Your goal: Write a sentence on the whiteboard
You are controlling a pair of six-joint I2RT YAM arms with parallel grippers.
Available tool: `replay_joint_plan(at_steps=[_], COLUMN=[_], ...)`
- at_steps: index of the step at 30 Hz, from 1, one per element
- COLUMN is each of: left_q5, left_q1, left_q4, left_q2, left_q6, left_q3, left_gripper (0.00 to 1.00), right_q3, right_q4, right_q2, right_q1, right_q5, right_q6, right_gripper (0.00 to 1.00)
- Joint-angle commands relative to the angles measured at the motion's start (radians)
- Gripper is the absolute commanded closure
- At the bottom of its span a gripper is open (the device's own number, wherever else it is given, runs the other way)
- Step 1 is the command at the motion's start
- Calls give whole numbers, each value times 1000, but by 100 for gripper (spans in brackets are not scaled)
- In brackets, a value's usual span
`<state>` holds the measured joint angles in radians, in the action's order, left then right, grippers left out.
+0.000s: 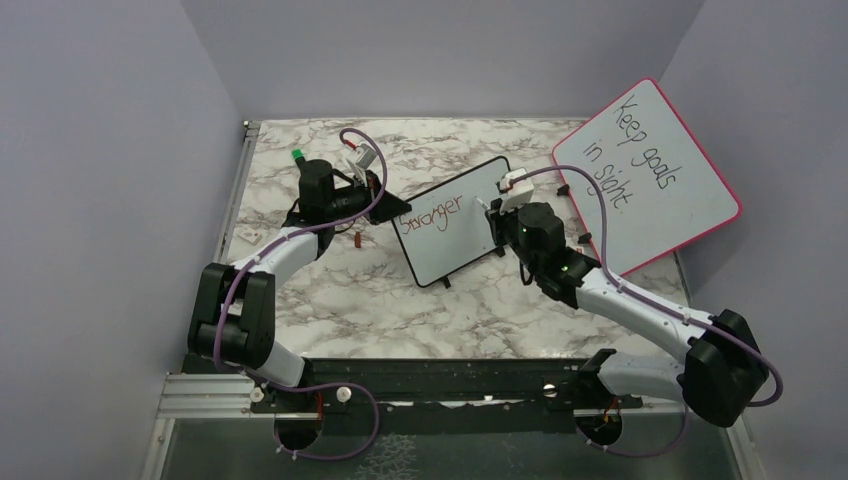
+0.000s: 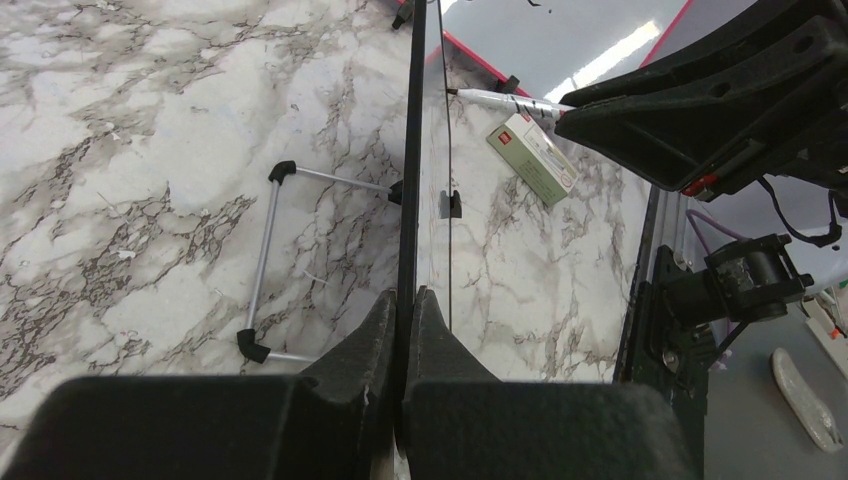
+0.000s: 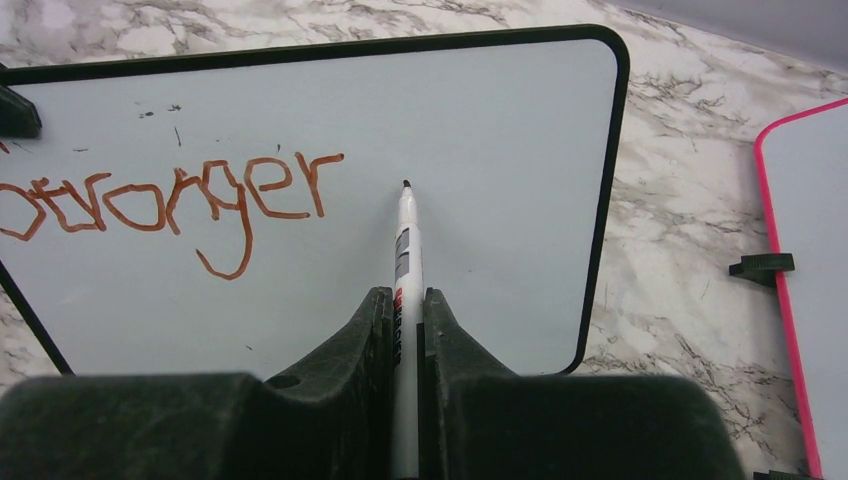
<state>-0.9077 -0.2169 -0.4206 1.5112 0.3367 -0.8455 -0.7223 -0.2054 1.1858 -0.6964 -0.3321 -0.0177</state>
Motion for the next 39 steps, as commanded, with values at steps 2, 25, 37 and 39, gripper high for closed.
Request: replay_joint_plan(at_steps=[2,25,37,39], left_q5=[62,72,98,98], left_q1=[-4,-4,-5,-4], left_q4=[109,113,112,113], left_q2=[40,39,33,32], left_q6=[-62,-61,-44,-42], left_q3=[7,9,9,9], left_gripper=[100,100,100,100], right_q3=[-25,51,122,132], right_q4=[-34,12,-25,-40], right_q2=[18,-62,-85,-83], right_q1=[1,-53,-272,-311], right_q5=[47,91,-81,-114], right_q6=[37,28,26,27], right_gripper=[99,99,99,99])
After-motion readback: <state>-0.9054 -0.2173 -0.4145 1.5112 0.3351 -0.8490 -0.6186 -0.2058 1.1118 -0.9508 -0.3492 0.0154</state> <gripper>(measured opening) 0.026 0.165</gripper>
